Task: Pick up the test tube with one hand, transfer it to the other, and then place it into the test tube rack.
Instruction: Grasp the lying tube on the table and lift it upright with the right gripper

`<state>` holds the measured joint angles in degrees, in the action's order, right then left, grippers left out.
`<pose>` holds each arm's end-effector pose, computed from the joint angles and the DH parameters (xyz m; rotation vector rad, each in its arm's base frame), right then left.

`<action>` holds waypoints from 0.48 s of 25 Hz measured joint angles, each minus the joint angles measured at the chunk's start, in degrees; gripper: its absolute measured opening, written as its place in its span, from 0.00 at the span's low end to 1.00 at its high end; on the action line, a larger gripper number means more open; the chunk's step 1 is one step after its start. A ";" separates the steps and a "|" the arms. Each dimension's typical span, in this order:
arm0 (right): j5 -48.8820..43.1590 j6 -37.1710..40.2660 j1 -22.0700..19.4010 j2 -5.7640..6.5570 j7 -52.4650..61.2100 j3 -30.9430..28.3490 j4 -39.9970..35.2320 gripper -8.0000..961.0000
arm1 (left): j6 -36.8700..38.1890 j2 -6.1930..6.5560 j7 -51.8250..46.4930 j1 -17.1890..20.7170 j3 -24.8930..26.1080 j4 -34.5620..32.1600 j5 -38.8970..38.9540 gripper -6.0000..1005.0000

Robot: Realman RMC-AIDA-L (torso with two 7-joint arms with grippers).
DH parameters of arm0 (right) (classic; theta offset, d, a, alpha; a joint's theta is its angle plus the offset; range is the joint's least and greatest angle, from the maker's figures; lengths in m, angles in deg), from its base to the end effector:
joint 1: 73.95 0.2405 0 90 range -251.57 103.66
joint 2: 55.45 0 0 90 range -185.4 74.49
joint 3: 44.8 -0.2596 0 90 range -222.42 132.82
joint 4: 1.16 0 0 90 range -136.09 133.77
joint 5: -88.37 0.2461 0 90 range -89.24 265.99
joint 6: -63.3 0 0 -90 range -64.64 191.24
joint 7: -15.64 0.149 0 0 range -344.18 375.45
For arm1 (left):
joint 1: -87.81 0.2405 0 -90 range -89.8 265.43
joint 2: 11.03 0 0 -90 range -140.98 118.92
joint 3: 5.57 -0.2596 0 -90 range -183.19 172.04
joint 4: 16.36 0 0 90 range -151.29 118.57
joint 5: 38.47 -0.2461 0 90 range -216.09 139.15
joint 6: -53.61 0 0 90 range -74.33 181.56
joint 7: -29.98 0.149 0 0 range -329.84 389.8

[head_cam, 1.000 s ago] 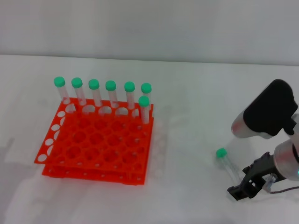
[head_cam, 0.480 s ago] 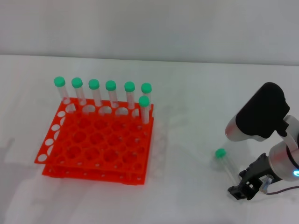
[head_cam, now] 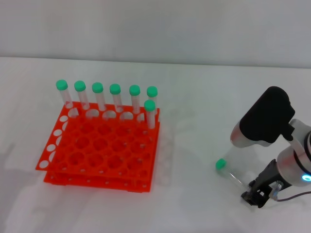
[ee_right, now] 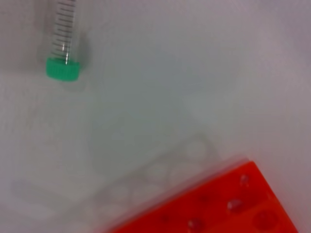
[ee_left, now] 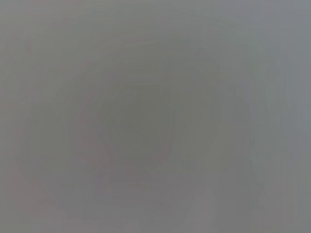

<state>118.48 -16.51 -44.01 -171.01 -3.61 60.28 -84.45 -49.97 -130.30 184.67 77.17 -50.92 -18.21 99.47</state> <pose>0.1612 0.3557 -0.0637 -2.5727 0.7396 -0.6372 -0.3783 0.2232 0.0220 -1.4507 -0.3796 -1.0690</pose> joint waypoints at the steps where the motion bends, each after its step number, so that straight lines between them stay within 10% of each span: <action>1: 0.06 -0.02 0.39 0.00 0.00 0.03 0.54 0.29 | 0.00 0.00 0.00 0.00 0.00 0.00 0.01 0.87; 12: 0.07 -0.24 2.28 -0.08 -0.08 -0.25 2.04 0.23 | 0.08 0.00 0.00 0.01 0.00 0.00 0.05 0.87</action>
<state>118.55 -16.74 -41.72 -171.09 -3.70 60.02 -82.41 -49.89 -130.30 184.67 77.18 -50.92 -18.20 99.52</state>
